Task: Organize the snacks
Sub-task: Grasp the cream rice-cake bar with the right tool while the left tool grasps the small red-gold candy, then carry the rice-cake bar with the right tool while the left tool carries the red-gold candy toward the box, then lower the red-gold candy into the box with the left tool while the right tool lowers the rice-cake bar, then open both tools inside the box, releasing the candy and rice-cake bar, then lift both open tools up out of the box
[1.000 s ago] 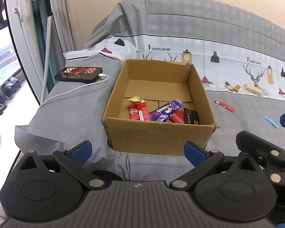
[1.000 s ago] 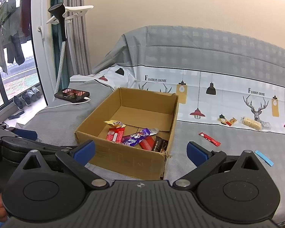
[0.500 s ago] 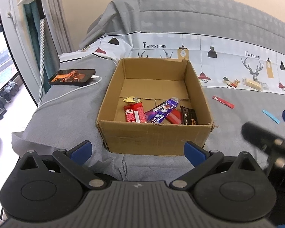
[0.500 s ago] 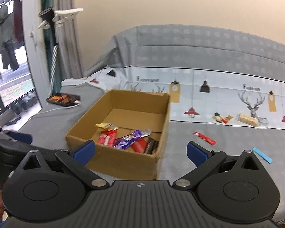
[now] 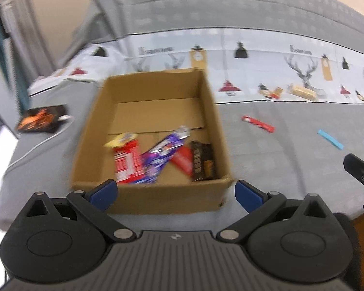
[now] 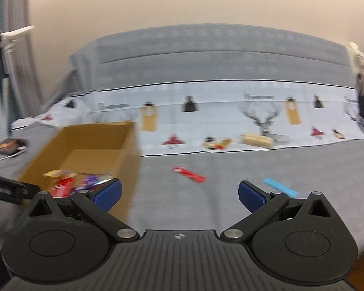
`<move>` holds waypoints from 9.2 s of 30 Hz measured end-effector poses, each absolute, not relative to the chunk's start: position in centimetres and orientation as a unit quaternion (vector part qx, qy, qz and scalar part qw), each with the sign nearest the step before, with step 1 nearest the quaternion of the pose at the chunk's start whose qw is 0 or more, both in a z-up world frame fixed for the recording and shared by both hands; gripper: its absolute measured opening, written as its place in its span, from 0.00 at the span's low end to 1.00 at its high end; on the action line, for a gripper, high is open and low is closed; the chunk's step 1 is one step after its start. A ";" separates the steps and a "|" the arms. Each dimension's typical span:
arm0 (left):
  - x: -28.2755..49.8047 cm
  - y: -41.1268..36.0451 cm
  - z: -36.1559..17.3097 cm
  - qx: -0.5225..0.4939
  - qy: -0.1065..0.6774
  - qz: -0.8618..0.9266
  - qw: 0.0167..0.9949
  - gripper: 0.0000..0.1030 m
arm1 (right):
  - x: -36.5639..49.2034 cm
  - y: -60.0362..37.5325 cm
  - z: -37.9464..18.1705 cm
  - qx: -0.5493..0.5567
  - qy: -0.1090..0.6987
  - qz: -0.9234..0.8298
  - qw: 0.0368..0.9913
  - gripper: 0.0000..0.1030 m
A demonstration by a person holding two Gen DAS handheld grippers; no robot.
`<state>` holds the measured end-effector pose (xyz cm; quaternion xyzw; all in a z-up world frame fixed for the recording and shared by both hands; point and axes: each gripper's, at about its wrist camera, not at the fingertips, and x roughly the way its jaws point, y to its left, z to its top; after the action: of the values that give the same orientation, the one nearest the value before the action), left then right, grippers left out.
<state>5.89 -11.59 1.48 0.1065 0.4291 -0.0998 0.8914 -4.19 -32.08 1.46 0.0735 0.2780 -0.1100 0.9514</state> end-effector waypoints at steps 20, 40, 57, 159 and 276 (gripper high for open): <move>35.1 -45.0 -11.4 0.211 0.480 -0.266 0.809 1.00 | 20.2 -62.5 -11.7 0.005 0.360 -0.117 0.926 0.99; 45.7 -52.6 -22.3 0.227 0.504 -0.296 0.779 0.94 | 36.2 -66.6 -22.1 -0.034 0.434 -0.039 0.900 0.90; 35.9 -42.3 -13.5 0.144 0.486 -0.285 0.813 0.18 | 25.5 -62.9 -13.5 0.093 0.347 -0.122 0.925 0.37; 5.9 0.2 3.7 0.010 0.381 -0.096 0.919 0.18 | 0.4 -19.5 4.0 0.039 0.329 0.052 0.942 0.37; -3.2 -1.8 2.0 0.085 0.378 -0.043 0.921 1.00 | -7.1 -17.1 5.8 0.048 0.279 0.037 0.958 0.96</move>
<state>-3.23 -1.79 2.05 0.0847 0.3782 -0.0425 0.9209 -7.10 -17.07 5.82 0.0478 0.2787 0.0366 0.9585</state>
